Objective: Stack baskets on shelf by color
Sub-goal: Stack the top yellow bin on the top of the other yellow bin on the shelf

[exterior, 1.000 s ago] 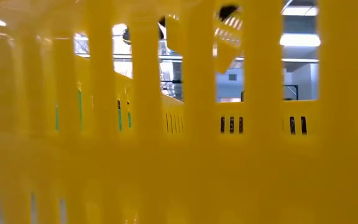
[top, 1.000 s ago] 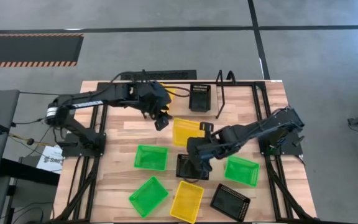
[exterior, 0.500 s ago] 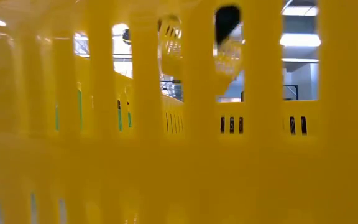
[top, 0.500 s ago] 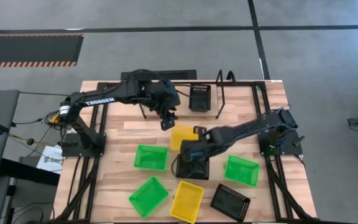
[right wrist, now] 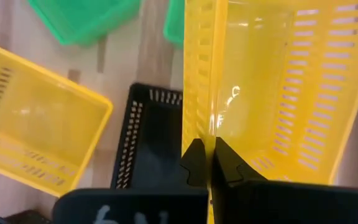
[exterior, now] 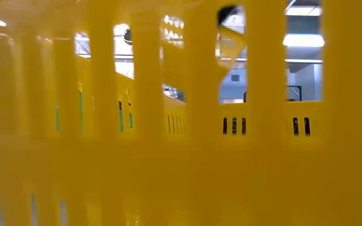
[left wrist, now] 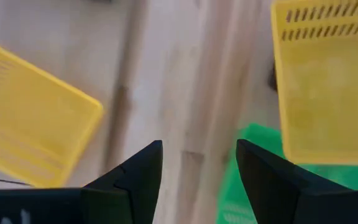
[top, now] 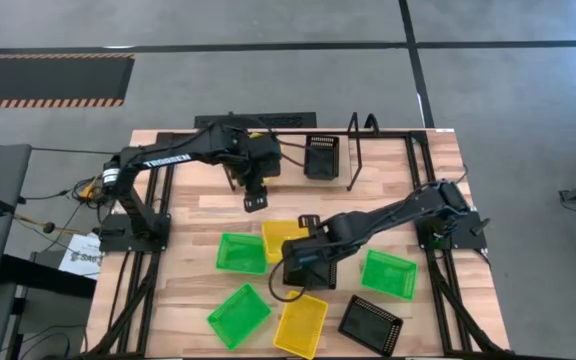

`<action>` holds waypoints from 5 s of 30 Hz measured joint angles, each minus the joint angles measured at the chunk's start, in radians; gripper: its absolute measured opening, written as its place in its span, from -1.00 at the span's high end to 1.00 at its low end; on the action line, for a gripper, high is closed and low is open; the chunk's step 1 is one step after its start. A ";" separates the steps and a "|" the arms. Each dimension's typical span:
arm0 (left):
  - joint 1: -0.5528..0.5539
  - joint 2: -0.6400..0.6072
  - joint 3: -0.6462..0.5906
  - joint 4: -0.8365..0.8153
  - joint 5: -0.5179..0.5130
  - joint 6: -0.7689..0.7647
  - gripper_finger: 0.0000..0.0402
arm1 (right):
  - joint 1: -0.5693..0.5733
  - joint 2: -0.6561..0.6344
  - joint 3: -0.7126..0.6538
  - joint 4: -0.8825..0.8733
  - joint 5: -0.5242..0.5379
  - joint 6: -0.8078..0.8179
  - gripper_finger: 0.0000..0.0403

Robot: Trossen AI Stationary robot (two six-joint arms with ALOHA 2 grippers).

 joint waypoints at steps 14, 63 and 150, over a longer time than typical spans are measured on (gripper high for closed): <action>-0.005 0.097 0.000 -0.002 0.148 0.001 0.04 | -0.018 0.006 0.066 -0.099 0.059 -0.091 0.99; 0.038 0.173 0.270 -0.171 0.251 -0.029 0.04 | -0.070 0.005 0.063 -0.118 0.160 -0.148 0.99; 0.348 -0.055 -0.029 0.113 -0.250 -0.673 1.00 | 0.146 -0.312 0.091 -0.481 0.528 0.402 0.99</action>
